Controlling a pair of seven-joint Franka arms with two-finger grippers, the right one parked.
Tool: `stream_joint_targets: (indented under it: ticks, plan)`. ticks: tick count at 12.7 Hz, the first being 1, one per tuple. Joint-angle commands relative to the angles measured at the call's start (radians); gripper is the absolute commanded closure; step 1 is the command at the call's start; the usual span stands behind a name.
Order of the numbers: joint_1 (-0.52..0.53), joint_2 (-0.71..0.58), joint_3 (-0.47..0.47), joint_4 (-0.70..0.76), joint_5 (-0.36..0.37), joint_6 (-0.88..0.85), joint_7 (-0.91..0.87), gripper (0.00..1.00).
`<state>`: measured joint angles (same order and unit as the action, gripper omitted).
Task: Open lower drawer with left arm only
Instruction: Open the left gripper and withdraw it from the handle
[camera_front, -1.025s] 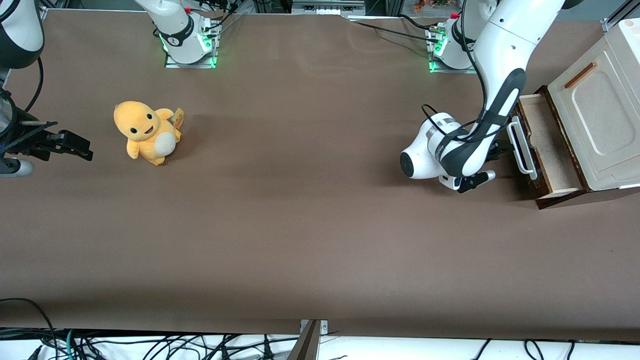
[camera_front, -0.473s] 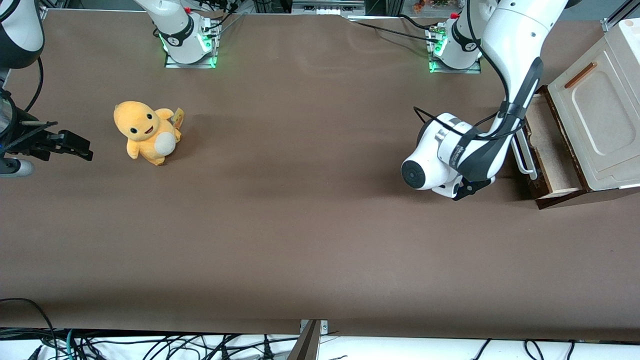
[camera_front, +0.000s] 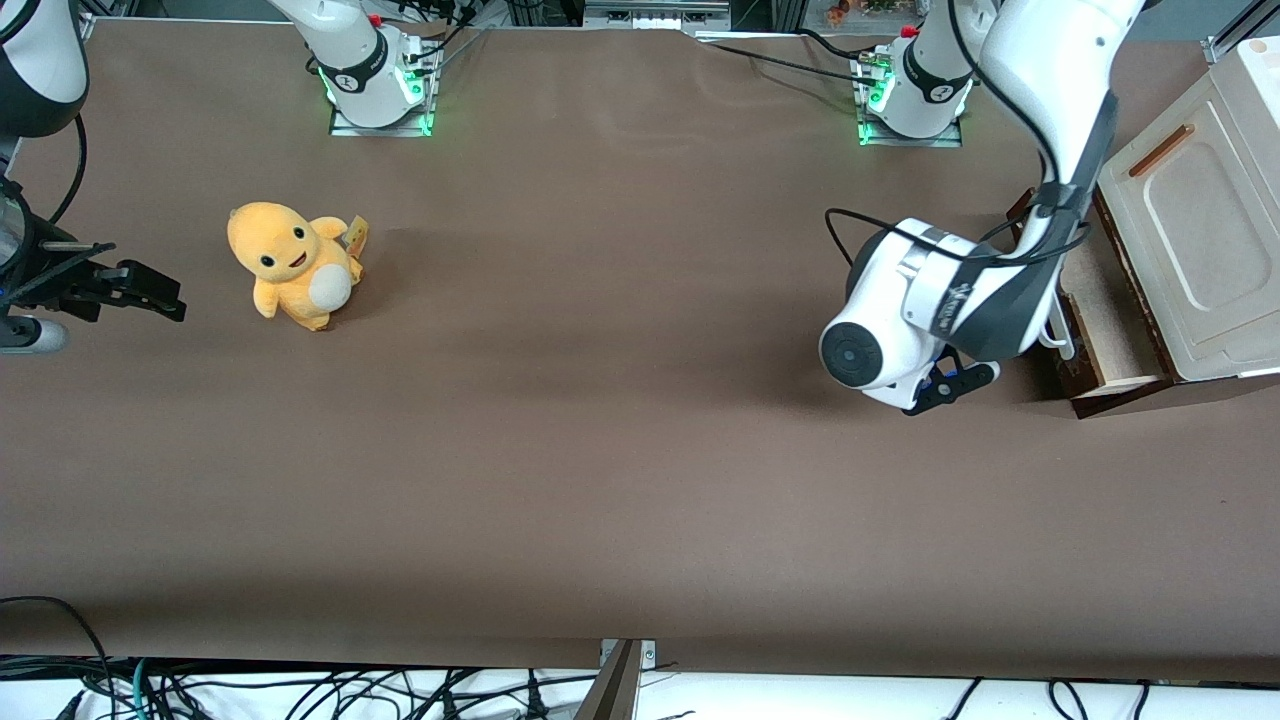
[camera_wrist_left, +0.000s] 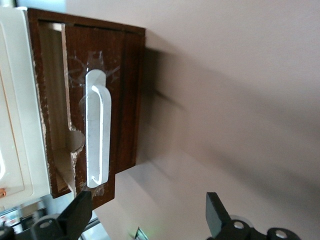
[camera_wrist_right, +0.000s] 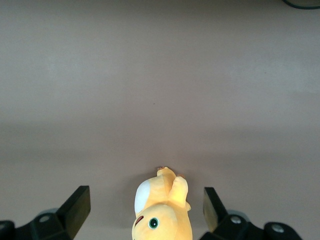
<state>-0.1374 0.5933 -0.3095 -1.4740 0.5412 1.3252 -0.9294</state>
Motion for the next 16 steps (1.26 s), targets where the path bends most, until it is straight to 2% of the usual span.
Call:
stream_joint_targets:
  ticks: [1,3,4,6,11,14,16]
  plan:
    - [-0.002,-0.007,0.03,0.093,-0.049,-0.052,0.134,0.0]
    - [-0.001,-0.009,0.043,0.144,-0.058,-0.06,0.219,0.0]
    - [0.007,-0.009,0.049,0.18,-0.091,-0.061,0.259,0.0]
    - [0.009,-0.013,0.127,0.257,-0.194,-0.063,0.352,0.0]
    - [0.009,-0.038,0.257,0.308,-0.318,-0.058,0.65,0.0]
    - [0.009,-0.038,0.364,0.368,-0.45,-0.054,0.819,0.0]
    - [0.009,-0.038,0.392,0.369,-0.497,-0.05,0.879,0.0]
